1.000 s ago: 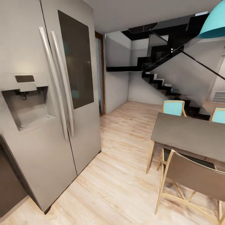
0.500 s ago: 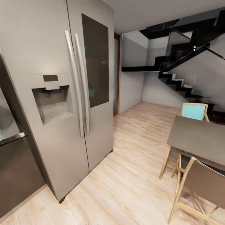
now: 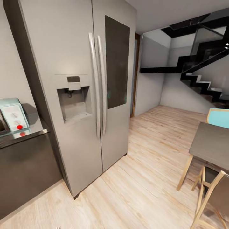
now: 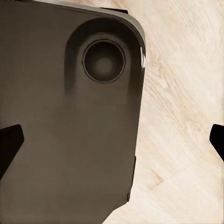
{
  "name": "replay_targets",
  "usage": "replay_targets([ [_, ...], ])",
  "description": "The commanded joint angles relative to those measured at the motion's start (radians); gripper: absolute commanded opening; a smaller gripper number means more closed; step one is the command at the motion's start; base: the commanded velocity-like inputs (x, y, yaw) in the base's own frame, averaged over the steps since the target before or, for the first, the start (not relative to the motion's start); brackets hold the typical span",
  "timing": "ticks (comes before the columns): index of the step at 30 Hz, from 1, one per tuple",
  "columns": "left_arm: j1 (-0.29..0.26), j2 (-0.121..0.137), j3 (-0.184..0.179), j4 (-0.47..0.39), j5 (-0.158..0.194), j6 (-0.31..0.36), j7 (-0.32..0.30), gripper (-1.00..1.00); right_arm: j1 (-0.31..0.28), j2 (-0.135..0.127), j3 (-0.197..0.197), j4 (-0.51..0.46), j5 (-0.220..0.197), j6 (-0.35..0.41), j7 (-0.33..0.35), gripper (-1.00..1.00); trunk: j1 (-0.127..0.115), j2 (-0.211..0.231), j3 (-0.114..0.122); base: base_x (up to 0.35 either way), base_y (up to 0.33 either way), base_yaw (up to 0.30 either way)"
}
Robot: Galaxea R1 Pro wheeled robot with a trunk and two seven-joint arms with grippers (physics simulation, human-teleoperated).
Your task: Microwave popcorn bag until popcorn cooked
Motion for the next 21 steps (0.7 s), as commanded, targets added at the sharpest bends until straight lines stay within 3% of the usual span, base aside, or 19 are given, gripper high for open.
replay_targets([
  [1, 0.0, 0.0, 0.002, 0.0, 0.008, -0.002, 0.001, 1.0, 0.0, 0.0, 0.008, 0.002, 0.0, -0.004, -0.004, 1.0, 0.0, 0.0, -0.001, 0.0, 0.0, 0.3],
  [21, 0.0, 0.0, 0.002, 0.0, 0.008, -0.002, 0.002, 1.0, 0.0, 0.001, 0.008, 0.002, 0.001, -0.004, -0.004, 1.0, 0.0, 0.0, -0.001, 0.0, 0.0, 0.3],
])
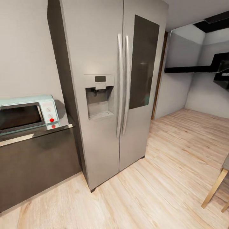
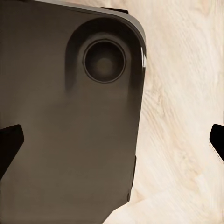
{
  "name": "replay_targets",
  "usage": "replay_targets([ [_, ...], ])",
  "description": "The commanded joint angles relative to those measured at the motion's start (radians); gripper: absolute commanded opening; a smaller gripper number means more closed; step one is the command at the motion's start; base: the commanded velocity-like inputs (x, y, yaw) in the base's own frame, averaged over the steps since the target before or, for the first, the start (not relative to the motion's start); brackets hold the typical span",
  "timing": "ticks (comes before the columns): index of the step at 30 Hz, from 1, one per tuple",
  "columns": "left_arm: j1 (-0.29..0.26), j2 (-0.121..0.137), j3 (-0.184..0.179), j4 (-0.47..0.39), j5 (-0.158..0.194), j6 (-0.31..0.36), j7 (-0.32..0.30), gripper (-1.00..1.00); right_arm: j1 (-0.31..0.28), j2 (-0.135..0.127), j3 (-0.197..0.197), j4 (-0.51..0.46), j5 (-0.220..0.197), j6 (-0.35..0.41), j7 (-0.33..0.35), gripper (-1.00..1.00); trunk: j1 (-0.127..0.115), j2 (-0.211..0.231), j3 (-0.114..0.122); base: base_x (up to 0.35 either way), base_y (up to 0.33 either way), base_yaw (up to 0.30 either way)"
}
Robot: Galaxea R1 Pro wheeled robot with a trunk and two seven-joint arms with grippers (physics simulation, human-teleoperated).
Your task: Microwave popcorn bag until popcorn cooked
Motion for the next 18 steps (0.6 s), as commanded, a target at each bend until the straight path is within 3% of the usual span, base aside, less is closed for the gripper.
replay_targets([
  [1, 0.0, 0.0, 0.001, 0.0, 0.008, -0.002, 0.001, 1.0, 0.0, 0.0, 0.008, 0.001, 0.001, -0.004, -0.004, 1.0, 0.0, 0.0, -0.001, 0.0, 0.0, 0.3],
  [18, 0.0, 0.0, 0.001, 0.0, 0.008, -0.002, 0.001, 1.0, 0.0, -0.002, 0.008, 0.002, 0.0, -0.004, -0.003, 1.0, 0.0, 0.0, -0.001, 0.0, 0.0, 0.3],
])
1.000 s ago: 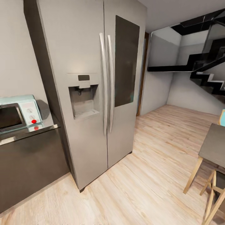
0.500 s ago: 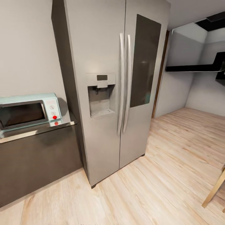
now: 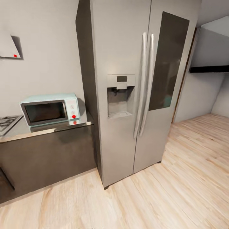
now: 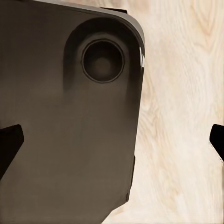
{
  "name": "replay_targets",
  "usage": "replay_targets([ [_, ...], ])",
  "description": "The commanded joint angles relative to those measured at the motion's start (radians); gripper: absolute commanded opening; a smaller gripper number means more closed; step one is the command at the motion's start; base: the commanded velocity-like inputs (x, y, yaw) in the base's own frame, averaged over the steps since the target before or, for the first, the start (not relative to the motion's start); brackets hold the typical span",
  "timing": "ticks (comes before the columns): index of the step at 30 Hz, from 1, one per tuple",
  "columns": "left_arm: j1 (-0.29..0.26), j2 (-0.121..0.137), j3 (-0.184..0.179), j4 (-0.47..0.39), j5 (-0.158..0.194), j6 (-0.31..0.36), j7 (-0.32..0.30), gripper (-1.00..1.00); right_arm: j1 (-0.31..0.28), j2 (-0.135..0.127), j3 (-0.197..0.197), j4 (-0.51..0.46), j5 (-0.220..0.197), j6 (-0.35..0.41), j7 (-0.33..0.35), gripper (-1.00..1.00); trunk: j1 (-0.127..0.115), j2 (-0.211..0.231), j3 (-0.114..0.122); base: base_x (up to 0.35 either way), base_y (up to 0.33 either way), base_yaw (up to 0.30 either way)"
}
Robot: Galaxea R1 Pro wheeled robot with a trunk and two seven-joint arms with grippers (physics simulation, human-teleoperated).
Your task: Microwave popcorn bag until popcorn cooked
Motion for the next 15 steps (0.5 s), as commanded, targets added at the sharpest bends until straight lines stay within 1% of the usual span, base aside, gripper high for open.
replay_targets([
  [1, 0.0, 0.0, 0.001, 0.0, 0.008, -0.002, 0.001, 1.0, 0.0, 0.0, 0.008, 0.001, 0.0, -0.004, -0.004, 1.0, 0.0, 0.0, -0.001, 0.0, 0.0, 0.3],
  [15, 0.0, 0.0, 0.001, 0.0, 0.008, -0.002, 0.001, 1.0, 0.0, 0.0, 0.008, 0.002, 0.0, -0.004, -0.004, 1.0, 0.0, 0.0, -0.001, 0.0, 0.0, 0.3],
])
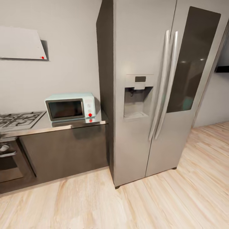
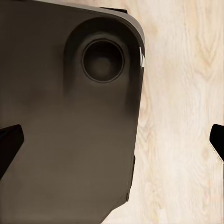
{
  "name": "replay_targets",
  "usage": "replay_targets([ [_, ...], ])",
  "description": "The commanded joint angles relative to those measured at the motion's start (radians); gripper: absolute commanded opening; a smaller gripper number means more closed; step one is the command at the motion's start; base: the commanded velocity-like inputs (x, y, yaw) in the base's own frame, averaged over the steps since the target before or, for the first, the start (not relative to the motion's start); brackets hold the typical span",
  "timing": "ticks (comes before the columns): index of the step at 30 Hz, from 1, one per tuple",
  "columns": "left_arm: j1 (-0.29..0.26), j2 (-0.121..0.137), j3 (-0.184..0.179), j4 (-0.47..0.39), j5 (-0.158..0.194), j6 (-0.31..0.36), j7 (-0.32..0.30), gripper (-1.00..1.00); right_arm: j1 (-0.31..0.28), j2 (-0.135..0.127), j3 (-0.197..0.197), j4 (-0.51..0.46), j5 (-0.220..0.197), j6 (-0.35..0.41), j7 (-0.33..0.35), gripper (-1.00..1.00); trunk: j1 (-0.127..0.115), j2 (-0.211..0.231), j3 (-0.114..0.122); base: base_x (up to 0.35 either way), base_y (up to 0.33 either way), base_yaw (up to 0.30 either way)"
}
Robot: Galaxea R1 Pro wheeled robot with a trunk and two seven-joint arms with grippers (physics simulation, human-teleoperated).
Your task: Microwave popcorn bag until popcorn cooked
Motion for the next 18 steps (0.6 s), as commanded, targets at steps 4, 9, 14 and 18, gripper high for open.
replay_targets([
  [4, 0.0, 0.0, 0.002, 0.0, 0.008, -0.002, 0.001, 1.0, 0.0, 0.0, 0.008, 0.002, 0.001, -0.003, -0.004, 1.0, 0.0, 0.0, -0.001, 0.0, 0.0, 0.3],
  [9, 0.0, 0.0, 0.002, 0.0, 0.008, -0.002, 0.001, 1.0, 0.0, 0.0, 0.008, 0.001, 0.002, -0.003, -0.003, 1.0, 0.0, 0.0, -0.001, 0.0, 0.0, 0.3],
  [14, 0.0, 0.0, 0.002, 0.0, 0.008, -0.002, 0.001, 1.0, 0.0, 0.0, 0.009, 0.001, 0.002, -0.002, -0.004, 1.0, 0.0, 0.0, -0.001, 0.0, 0.0, 0.3],
  [18, 0.0, 0.0, 0.002, 0.0, 0.008, -0.002, 0.001, 1.0, 0.0, 0.0, 0.009, 0.001, 0.002, -0.003, -0.003, 1.0, 0.0, 0.0, -0.001, 0.0, 0.0, 0.3],
])
